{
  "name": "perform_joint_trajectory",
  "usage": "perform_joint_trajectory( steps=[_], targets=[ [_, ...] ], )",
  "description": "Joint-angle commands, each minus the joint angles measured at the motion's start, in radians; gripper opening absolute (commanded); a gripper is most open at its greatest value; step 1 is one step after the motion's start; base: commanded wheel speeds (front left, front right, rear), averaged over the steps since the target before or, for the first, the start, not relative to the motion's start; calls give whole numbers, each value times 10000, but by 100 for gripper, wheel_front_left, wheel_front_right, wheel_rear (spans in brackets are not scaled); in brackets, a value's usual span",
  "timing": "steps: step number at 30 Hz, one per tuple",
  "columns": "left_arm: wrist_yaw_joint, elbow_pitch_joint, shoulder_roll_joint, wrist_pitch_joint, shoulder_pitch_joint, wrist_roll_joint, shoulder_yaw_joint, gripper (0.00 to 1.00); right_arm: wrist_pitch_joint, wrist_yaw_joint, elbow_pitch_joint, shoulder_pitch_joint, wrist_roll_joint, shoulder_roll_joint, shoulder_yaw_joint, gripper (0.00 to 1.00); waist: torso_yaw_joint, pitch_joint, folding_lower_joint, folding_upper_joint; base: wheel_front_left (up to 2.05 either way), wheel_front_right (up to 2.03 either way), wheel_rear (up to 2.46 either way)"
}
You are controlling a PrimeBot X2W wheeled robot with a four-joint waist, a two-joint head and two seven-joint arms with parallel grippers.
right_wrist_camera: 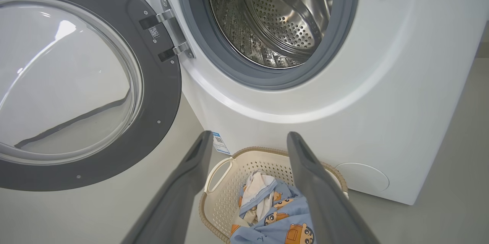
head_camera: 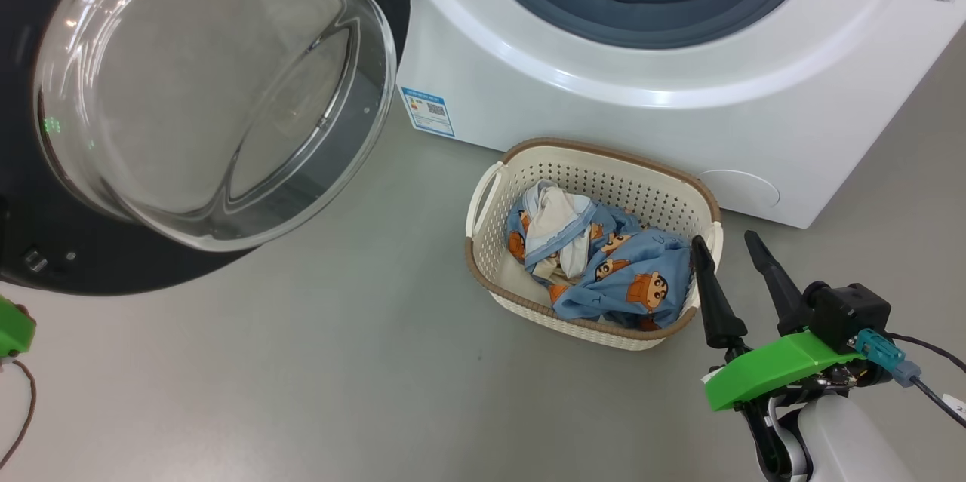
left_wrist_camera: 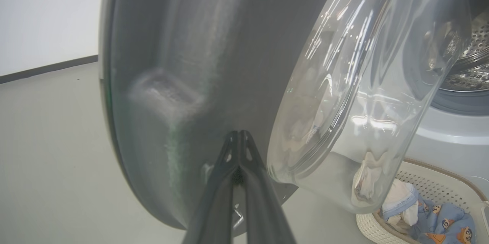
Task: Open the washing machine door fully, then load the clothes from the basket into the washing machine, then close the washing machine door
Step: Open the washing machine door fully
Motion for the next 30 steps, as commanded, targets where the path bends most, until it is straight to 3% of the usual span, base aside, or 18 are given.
perform_joint_trajectory(
  steps=[1,14,21,22,23,24,25,30],
  targets=[
    [93,29,803,-126,-400,-149,259,0,-122,56,-196,-179,40,55,287,100,-24,-45,0,0,0,0,0],
    [92,-572,920,-389,146,-581,-582,0,-122,56,-251,232,217,55,238,100,-47,-680,0,0,0,0,0],
    [92,-1501,916,-403,749,-143,92,0,-122,56,-340,474,352,55,279,100,-172,-1039,0,0,0,0,0],
    [92,-1636,914,-403,870,-3,252,13,-122,56,-355,511,362,55,281,100,-222,-1093,0,0,0,0,0],
    [92,-1785,900,-403,993,133,436,45,-122,56,-375,548,365,55,281,100,-279,-1141,0,0,0,0,0],
    [92,-1940,877,-404,1126,271,629,94,-122,56,-395,587,360,55,274,100,-341,-1194,0,0,0,0,0],
    [92,-2109,841,-404,1276,415,824,100,-122,56,-411,635,344,55,262,100,-408,-1255,0,0,0,0,0],
    [92,-2771,678,-404,1959,979,1619,100,-122,56,-590,816,316,55,300,100,-723,-1456,0,0,0,0,0]
  ],
)
